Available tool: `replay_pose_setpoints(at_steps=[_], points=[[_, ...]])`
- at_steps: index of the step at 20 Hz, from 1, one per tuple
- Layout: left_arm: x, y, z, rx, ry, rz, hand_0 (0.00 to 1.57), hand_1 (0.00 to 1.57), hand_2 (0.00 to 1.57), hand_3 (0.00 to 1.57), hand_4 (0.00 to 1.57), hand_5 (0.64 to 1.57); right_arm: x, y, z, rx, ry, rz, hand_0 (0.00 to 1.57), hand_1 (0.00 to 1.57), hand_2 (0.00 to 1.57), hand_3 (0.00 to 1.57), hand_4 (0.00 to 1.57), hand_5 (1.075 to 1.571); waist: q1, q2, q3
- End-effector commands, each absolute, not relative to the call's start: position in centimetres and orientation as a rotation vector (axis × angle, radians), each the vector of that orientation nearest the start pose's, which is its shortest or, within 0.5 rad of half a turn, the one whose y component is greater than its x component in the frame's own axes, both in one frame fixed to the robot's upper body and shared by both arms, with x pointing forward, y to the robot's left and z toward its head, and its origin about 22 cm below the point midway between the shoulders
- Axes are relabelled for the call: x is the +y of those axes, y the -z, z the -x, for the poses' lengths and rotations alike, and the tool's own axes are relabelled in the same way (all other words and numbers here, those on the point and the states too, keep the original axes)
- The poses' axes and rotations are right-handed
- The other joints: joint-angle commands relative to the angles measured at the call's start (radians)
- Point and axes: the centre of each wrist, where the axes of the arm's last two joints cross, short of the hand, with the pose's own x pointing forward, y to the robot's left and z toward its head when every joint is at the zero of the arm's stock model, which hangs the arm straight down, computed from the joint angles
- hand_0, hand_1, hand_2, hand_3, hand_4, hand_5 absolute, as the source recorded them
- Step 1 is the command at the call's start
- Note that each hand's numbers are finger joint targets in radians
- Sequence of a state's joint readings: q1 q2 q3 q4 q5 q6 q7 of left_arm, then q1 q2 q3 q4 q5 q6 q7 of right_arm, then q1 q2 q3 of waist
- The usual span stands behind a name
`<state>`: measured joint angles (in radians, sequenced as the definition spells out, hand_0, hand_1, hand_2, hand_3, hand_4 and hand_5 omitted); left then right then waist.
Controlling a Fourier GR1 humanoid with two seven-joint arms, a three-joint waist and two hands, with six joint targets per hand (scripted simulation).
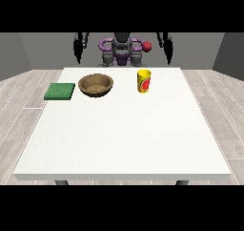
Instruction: Pick the cup and pour the ball into the bowl, then pick the bowl and place it on the pad
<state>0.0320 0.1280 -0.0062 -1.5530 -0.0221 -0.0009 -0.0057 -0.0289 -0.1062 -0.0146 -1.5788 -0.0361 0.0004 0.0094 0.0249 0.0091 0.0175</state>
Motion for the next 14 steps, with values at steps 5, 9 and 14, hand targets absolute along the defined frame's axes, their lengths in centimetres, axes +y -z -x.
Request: replay_pose_setpoints(at_steps=[5, 9, 14], points=[[26.9, -2.9, -23.9, -1.566, 0.146, -0.138, 0.00, 0.00, 0.00, 0.00, 0.00, 1.562, -25.8, -4.7, -25.2, -1.632, -0.079, 0.068, 0.00, 0.00, 0.00, 0.00, 0.58, 1.570, -0.004, -0.263, -0.0131], [22.3, -1.2, -20.7, -1.412, -0.101, 0.116, 0.00, 0.00, 0.00, 0.00, 0.00, 1.563, -24.6, -1.7, -21.2, -1.383, 0.102, -0.090, 0.00, 0.00, 0.00, 0.00, 0.52, 1.570, -0.043, -0.465, -0.0178], [23.1, -3.6, -18.6, -1.376, -0.110, 0.075, 0.00, 0.00, 0.00, 0.00, 0.00, 1.551, -24.4, -3.2, -17.8, -1.364, 0.125, -0.097, 0.00, 0.00, 0.00, 0.00, 0.53, 1.569, -0.056, -0.473, -0.0174]])
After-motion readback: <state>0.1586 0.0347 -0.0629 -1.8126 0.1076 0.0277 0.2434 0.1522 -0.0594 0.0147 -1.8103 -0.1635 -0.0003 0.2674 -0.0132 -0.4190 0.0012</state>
